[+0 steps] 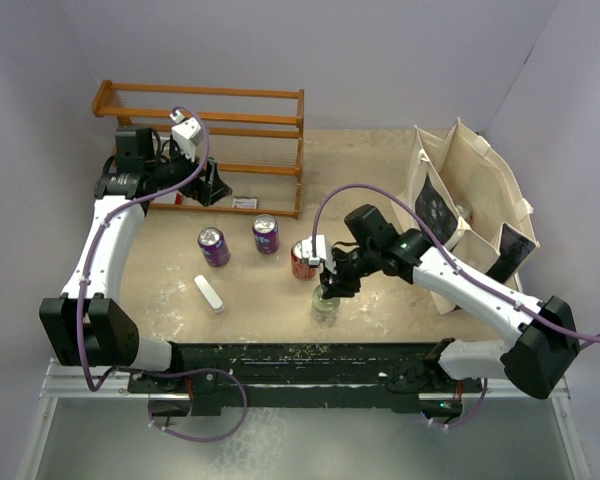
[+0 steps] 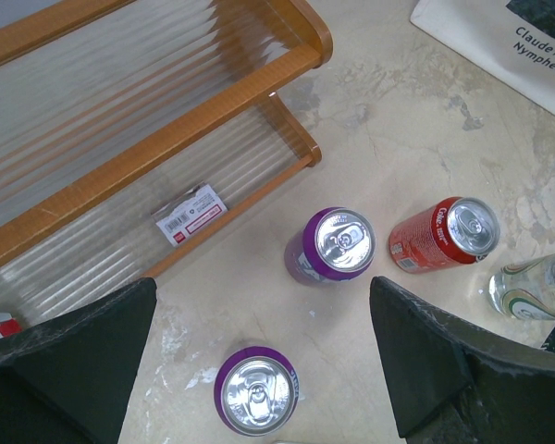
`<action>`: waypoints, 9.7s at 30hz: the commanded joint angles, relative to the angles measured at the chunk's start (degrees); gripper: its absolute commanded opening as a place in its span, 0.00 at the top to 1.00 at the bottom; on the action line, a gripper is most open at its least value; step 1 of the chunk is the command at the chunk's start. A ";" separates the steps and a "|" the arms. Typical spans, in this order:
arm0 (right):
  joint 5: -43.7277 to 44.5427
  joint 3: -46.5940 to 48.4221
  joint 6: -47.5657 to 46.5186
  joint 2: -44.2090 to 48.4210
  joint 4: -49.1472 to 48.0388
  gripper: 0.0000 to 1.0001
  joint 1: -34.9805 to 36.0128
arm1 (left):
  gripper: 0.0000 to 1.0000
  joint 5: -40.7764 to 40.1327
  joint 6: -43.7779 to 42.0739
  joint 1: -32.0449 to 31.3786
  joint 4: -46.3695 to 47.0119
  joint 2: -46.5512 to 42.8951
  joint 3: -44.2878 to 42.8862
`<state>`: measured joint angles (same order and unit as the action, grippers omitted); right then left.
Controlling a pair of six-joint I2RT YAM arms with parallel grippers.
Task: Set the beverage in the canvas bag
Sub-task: Pick up the drink from the center of the board, then place the drink in the canvas bag.
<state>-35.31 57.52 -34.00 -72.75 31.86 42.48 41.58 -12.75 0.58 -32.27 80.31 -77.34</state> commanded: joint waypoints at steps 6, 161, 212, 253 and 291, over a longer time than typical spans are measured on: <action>1.89 9.41 3.63 5.78 5.31 1.00 0.28 | 0.01 1.97 1.95 0.39 2.55 2.05 -4.00; 15.20 32.62 -0.18 -9.22 0.73 1.00 -60.80 | 1.00 7.15 8.14 -57.59 10.08 38.62 -37.08; 19.79 30.31 -0.35 -4.99 11.78 1.00 -60.83 | 1.00 9.26 9.78 -57.92 9.04 41.44 -41.55; 25.48 11.28 -2.07 -5.78 -7.04 0.91 -60.84 | 1.00 9.34 9.54 -58.48 9.05 41.13 -41.23; 28.79 19.56 -2.33 -5.94 0.59 0.34 -60.85 | 1.00 9.20 10.42 -58.72 8.80 39.80 -42.48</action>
<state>-4.43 73.80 -37.26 -81.36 31.27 -18.06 48.88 -3.60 -57.89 -24.51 122.58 -116.90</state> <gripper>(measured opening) 0.623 0.066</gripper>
